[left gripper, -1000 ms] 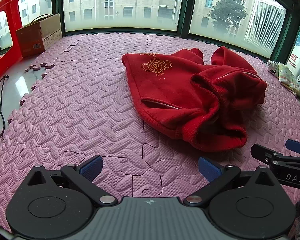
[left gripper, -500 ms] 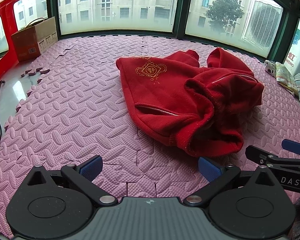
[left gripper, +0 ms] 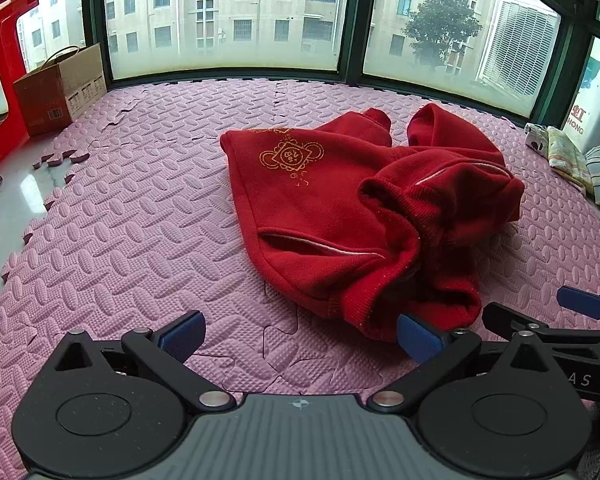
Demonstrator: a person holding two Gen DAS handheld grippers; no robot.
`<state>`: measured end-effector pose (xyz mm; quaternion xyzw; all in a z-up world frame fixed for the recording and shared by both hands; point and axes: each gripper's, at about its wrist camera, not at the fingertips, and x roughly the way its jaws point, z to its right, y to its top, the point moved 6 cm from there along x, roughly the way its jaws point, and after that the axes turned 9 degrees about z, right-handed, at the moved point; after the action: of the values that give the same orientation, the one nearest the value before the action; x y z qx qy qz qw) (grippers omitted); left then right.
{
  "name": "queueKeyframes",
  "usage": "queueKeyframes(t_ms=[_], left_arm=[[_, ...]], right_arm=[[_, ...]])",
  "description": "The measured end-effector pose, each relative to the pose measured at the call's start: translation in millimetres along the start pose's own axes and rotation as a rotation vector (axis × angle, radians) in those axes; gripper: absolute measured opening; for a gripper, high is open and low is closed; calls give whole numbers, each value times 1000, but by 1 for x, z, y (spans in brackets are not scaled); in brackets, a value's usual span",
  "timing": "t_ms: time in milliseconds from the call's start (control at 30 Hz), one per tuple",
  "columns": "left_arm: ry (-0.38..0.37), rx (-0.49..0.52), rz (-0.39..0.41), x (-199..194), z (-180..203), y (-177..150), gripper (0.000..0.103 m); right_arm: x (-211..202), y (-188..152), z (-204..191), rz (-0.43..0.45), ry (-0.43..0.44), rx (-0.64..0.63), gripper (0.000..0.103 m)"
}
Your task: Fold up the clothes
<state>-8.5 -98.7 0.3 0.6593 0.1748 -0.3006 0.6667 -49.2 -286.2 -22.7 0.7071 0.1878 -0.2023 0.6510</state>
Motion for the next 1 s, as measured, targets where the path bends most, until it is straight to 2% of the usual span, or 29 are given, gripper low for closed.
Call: queueKeyframes(t_ms=[400,600,700,800,967,1000], left_arm=[[-43,36,37,10,10,22,103],[-78,110,59,14,21,22,103],[-94,169,74,15,27,19,103],[-102,214,73,18,29,15,93],[-115,228,59,24,27,10,77],[-118,229,57,24,26,10,71]], right_arm=[[7,25,11,43,10,43,103],[14,62,13,102,40,55,102],[21,71,13,96,43,78,95],[27,67,12,67,60,106,92],[35,63,12,41,99,155,85],[37,62,12,37,107,165,80]])
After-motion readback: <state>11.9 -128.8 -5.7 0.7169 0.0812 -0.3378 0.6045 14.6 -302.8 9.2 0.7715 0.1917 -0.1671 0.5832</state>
